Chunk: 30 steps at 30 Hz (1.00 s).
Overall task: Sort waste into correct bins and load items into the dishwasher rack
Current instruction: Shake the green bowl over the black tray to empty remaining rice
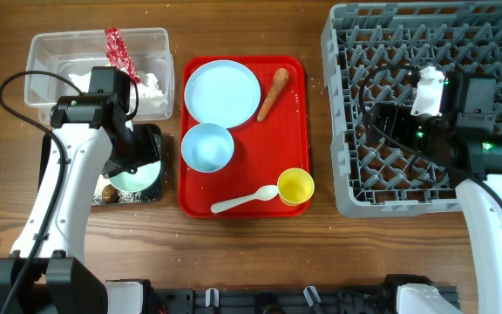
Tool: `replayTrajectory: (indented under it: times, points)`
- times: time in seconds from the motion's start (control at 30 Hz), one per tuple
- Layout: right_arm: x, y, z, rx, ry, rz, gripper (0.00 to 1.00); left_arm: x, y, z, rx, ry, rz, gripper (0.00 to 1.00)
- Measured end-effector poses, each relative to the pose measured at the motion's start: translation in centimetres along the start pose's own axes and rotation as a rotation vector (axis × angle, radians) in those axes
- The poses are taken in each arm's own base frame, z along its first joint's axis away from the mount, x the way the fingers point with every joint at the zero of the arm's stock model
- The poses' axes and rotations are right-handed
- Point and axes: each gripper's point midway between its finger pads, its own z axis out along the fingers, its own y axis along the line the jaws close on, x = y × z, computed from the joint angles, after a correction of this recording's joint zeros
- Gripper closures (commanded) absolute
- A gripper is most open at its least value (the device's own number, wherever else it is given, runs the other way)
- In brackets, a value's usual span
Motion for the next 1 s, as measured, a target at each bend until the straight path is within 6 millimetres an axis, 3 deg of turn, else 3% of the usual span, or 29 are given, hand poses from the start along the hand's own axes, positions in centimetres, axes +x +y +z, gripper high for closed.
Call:
replayTrajectory:
  times: [0.1, 0.17, 0.27, 0.37, 0.63, 0.7, 0.83, 0.93, 1.0]
  points:
    - [0.0, 0.0, 0.0, 0.000, -0.002, -0.001, 0.00, -2.9, -1.3, 0.9, 0.036, -0.112, -0.122, 0.39]
    - [-0.1, 0.0, 0.0, 0.000, -0.002, -0.001, 0.00, -4.6, -2.2, 2.8, 0.049, -0.133, -0.204, 0.41]
    - [0.0, 0.0, 0.0, 0.000, -0.002, 0.000, 0.00, -5.4, -2.7, 6.7, 0.024, -0.085, -0.301, 0.46]
    - [0.0, 0.0, 0.0, 0.000, -0.001, -0.001, 0.00, -5.0, -2.5, 9.0, -0.010, -0.038, -0.338, 0.53]
    - [0.0, 0.0, 0.0, 0.000, 0.000, 0.000, 0.00, -5.3, -1.4, 9.6, -0.020, -0.030, -0.396, 0.73]
    - [0.0, 0.0, 0.0, 0.000, -0.001, 0.000, 0.00, -5.5, -1.5, 9.6, -0.017, -0.039, -0.397, 0.82]
    - [0.0, 0.0, 0.0, 0.000, 0.000, 0.000, 0.00, -5.5, -1.5, 10.2, -0.023, -0.030, -0.399, 0.84]
    - [0.0, 0.0, 0.0, 0.000, 0.000, -0.016, 0.00, -5.4, -1.5, 10.3, -0.025, -0.026, -0.400, 0.96]
    - [0.0, -0.1, 0.0, 0.004, 0.000, -0.025, 0.00, -5.4, -1.4, 10.3, -0.029, -0.028, -0.401, 0.96]
